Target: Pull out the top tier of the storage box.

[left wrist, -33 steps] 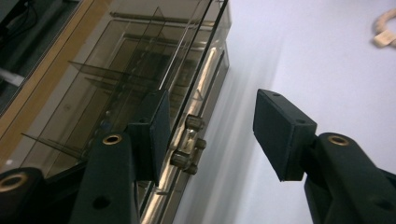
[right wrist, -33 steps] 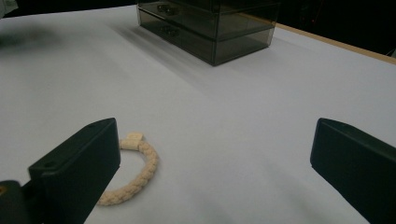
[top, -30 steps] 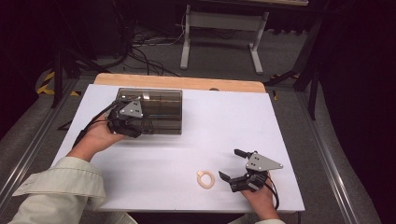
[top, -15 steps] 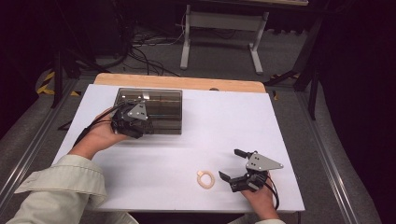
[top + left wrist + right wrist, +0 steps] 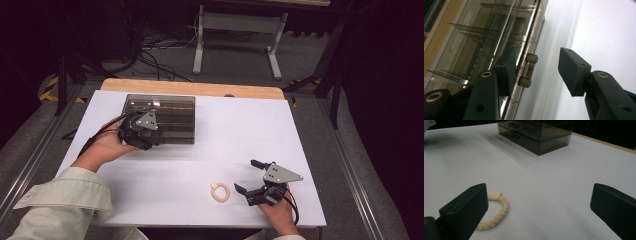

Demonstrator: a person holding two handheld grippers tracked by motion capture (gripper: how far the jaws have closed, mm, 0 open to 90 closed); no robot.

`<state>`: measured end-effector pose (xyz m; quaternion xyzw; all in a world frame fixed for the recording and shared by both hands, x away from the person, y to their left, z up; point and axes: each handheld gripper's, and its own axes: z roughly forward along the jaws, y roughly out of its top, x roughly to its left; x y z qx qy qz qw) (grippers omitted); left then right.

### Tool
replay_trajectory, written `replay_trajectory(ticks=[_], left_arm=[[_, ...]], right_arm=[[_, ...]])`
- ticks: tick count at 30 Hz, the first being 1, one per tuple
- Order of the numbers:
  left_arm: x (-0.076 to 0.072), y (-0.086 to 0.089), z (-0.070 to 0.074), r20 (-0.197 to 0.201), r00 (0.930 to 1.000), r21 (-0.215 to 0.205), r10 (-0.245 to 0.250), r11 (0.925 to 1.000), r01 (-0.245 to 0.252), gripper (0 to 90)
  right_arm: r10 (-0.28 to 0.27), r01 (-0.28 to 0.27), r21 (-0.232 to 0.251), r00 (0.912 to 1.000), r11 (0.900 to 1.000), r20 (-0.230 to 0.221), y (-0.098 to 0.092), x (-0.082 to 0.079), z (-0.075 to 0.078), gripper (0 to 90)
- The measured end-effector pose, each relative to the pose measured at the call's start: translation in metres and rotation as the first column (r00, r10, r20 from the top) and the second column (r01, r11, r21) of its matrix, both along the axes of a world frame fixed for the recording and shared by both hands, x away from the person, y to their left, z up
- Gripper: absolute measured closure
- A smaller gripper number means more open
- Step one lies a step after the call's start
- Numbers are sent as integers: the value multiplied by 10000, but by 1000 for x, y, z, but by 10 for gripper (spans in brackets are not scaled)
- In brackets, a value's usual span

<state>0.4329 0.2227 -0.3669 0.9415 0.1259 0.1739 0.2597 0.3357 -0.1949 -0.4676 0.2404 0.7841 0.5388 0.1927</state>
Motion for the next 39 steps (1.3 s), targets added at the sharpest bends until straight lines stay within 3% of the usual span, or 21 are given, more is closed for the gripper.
replay_trajectory(ticks=[8,12,15,27,39], left_arm=[[-5,-1,2,-32,9999,136,-121,9998,121,510],[0,1,1,8,10000,124,87,9999,-87,519],[3,1,-1,141,9997,408,185,9990,-191,522],[8,1,-10,-30,9997,1240,257,9920,-252,629],[4,0,-10,46,9998,1377,175,9903,-180,669]], right_arm=[[30,-30,-2,10000,10000,-2,0,0,0,21],[40,-40,-1,10000,10000,6,0,0,0,21],[44,-44,4,10000,10000,0,0,0,0,21],[98,-98,10,10000,10000,-1,1,0,0,21],[111,-111,14,9999,9999,-4,0,0,0,21]])
